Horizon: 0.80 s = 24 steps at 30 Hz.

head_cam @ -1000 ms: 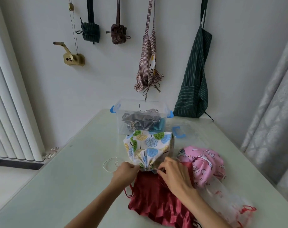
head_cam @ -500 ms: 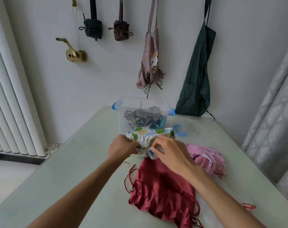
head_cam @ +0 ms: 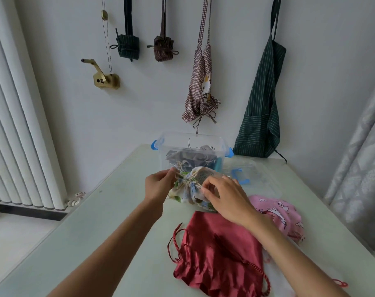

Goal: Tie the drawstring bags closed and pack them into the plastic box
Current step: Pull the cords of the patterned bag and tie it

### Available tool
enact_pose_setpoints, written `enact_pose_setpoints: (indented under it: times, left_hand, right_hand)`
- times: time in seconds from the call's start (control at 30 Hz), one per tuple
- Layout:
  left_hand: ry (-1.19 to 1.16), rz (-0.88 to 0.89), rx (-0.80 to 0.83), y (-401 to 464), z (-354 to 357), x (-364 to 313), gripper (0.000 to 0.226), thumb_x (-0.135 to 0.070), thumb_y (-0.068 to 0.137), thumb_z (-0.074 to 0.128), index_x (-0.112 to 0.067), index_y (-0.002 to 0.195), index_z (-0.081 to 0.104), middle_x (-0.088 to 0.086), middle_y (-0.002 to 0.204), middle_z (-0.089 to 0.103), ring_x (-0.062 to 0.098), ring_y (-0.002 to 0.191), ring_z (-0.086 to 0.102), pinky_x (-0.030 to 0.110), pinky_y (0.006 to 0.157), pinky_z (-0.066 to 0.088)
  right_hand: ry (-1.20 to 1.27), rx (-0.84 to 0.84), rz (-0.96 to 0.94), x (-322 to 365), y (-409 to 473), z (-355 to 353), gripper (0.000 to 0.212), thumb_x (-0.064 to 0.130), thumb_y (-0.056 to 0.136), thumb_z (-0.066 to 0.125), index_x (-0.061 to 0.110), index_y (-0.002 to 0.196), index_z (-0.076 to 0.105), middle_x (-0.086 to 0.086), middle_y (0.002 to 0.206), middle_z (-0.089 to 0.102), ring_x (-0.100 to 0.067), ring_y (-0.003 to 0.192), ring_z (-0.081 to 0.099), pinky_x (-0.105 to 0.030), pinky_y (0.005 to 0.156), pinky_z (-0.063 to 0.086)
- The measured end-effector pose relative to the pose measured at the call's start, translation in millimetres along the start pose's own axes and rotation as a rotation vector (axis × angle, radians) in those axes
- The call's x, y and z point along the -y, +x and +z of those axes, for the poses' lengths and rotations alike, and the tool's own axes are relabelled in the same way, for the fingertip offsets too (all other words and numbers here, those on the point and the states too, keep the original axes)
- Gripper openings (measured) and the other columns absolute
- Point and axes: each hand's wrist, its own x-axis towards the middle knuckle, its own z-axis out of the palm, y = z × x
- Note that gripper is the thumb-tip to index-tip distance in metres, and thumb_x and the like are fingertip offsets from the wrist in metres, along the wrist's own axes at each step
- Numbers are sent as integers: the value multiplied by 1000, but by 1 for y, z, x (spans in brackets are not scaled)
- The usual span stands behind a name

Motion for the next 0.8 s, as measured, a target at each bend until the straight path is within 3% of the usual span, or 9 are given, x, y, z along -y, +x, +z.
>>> enact_pose_setpoints:
  times: [0.13,0.3,0.4,0.5,0.6,0.7,0.8]
  left_hand:
    - [11,-36,-25,2,6,0,21,-15,92,58,2,100,67,9,93,63,17,92,56,26,81,38]
    - [50,19,-78,7,18,8,19,-21,93,58,-4,95,66,5,93,63,14,85,57,26,76,41]
    - [71,143,71,14,18,0,21,-23,94,56,-7,95,70,1,86,68,8,77,59,11,64,48]
    - [-1,225,172,22,20,-16,21,-23,95,55,-12,90,72,0,92,73,8,81,66,12,70,52]
    - [-7,275,229,33,25,-29,27,-25,97,49,-7,100,69,-2,108,71,11,100,66,26,89,52]
    - [-85,227,389,42,30,-35,32,-20,101,38,1,114,60,0,121,66,9,110,63,26,88,54]
    - [-164,163,532,46,29,-40,34,-15,103,32,2,118,56,0,125,64,5,114,60,25,92,52]
  right_hand:
    - [-182,-38,22,-8,4,-7,29,41,97,40,25,96,65,12,105,61,-12,89,42,-29,80,27]
    - [-149,17,136,-14,5,0,28,42,95,47,24,87,67,9,95,61,-16,92,47,-30,76,32]
    - [39,53,201,-18,8,-4,27,42,93,50,27,76,65,13,73,57,-11,78,53,-27,67,41]
    - [146,57,193,-14,17,-13,33,38,94,51,31,62,52,13,57,52,-3,59,51,-23,57,39]
    - [165,25,188,-8,26,-12,30,35,94,51,31,65,53,9,61,60,-8,62,58,-31,62,49]
    - [204,49,220,-9,35,-3,26,34,94,51,27,71,60,2,71,72,-12,67,67,-38,71,56]
    - [245,68,251,-13,45,1,29,34,94,51,22,71,63,0,68,73,-13,69,69,-39,75,55]
